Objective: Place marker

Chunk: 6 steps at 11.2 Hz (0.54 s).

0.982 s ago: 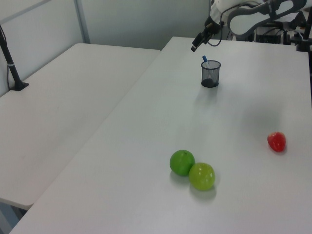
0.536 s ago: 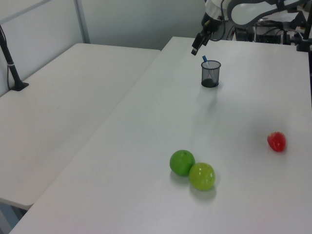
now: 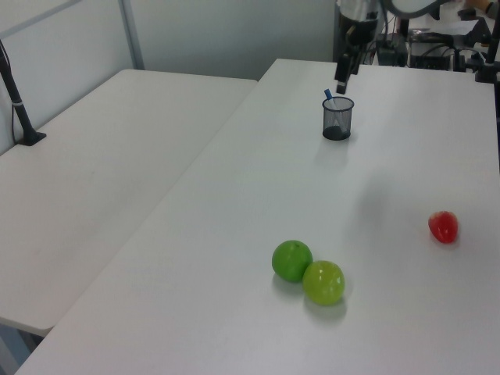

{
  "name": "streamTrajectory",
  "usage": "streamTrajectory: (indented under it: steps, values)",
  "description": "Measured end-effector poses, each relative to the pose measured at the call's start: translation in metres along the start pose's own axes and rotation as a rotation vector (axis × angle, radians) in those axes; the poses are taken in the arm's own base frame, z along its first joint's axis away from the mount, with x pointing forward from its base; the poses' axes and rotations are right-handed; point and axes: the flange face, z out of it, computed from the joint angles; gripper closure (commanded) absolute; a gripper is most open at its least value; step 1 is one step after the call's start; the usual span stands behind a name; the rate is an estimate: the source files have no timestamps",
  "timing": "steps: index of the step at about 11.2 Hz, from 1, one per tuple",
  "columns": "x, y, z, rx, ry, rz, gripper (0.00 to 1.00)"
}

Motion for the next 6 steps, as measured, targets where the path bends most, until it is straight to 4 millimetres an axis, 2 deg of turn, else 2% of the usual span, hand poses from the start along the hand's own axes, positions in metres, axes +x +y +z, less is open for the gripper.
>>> streamTrajectory:
  steps: [2,6]
  values:
    - [-0.026,-0.003,-0.023,-0.011,-0.097,-0.01,0.0]
    - [-0.047,0.002,-0.043,-0.019,-0.154,-0.005,0.0]
